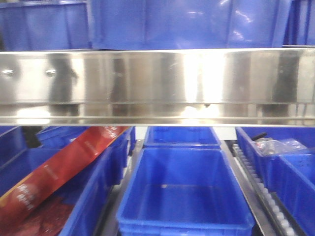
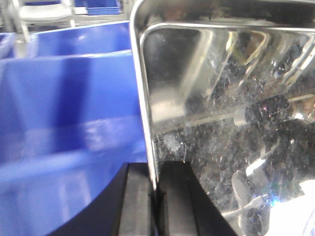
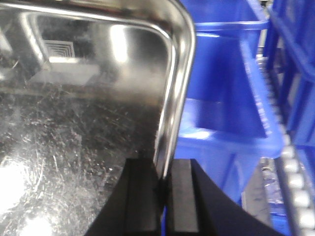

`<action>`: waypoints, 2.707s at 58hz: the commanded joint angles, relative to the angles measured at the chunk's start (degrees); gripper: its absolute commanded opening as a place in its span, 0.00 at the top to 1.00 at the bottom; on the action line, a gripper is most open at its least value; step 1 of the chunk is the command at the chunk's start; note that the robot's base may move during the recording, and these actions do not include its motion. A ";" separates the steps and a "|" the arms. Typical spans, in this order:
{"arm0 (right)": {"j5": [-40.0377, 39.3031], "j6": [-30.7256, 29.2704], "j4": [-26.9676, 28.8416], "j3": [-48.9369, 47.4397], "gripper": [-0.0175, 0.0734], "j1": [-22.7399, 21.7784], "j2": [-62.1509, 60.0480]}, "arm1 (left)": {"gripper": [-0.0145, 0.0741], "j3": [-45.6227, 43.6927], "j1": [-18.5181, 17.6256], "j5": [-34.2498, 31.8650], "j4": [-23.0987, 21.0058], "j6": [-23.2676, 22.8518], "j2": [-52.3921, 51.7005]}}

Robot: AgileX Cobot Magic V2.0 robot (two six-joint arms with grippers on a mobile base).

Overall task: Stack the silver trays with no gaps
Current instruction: 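Turn the base away from the shelf while holding the tray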

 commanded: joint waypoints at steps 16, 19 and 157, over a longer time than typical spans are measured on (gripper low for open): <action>-2.29 -1.40 -1.27 -0.59 0.89 -0.28 -0.79 | 0.86 -0.31 0.26 -2.32 1.18 1.02 -0.87; -2.29 -1.40 -1.27 -0.59 0.89 -0.28 -0.79 | 0.86 -0.31 0.26 -2.32 1.18 1.02 -0.87; -2.39 -1.40 -1.27 -0.59 0.89 -0.28 -0.79 | 0.86 -0.31 0.26 -2.32 1.18 1.02 -0.87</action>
